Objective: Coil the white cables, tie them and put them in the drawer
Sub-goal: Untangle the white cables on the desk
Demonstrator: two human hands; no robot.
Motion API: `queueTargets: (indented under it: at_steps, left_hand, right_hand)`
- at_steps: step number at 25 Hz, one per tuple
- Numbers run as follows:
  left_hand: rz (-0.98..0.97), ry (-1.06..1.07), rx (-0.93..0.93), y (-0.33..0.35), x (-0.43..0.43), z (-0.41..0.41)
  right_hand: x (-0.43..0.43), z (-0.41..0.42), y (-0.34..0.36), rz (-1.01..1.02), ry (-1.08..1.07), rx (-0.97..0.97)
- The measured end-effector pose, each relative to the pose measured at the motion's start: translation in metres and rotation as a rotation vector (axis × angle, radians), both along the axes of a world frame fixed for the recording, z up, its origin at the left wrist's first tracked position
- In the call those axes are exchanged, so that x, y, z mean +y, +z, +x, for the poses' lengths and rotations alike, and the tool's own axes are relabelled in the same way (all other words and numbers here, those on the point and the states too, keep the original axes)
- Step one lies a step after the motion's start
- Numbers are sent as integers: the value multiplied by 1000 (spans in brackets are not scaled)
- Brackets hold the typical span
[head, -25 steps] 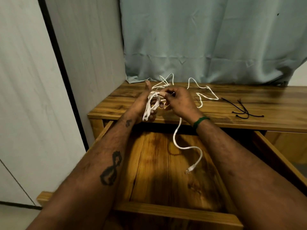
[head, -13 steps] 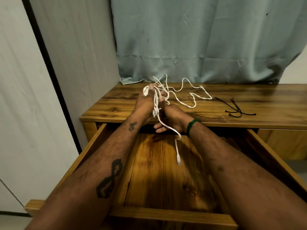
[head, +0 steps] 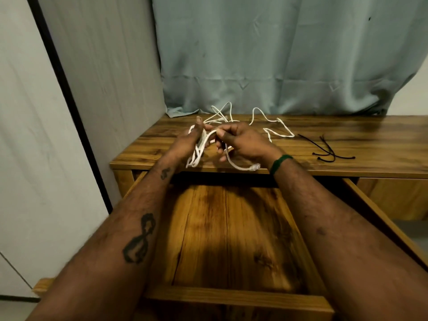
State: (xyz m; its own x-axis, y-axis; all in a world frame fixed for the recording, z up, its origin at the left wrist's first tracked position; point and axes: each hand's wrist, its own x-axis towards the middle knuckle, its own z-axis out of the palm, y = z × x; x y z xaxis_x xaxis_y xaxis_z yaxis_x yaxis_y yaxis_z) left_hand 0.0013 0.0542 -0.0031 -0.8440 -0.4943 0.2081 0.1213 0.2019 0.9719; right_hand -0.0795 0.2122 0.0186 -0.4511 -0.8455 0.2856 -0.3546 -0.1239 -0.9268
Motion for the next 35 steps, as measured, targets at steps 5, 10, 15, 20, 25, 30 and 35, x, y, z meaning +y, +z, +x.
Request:
queueTargets:
  at_steps: [5,10,15,20,25,30,35]
  left_hand:
    - [12,-402,-47,6,27,4]
    - [70,-126,52,1,30,-16]
    - [493,-47,135,-3,17,-32]
    - [280,376,220,-4,2,-37]
    - [175,322,248,-14,-34,-33]
    - [235,-107,215,-14,-1,-24]
    - [-105,-434,74,-19,8,-16]
  right_hand:
    - [-18,-13,-18,-284,-608,163]
    - [-21,-11,-32,-136,-592,-32]
    - [-19,2,-36,121,-235,-283]
    - [-14,4,-29,142,-51,-345]
    - [-14,4,-24,-117,-77,-218]
    - [-28,4,-33,-302,-287,-41]
    - [-26,5,-34,-283,-276,-183]
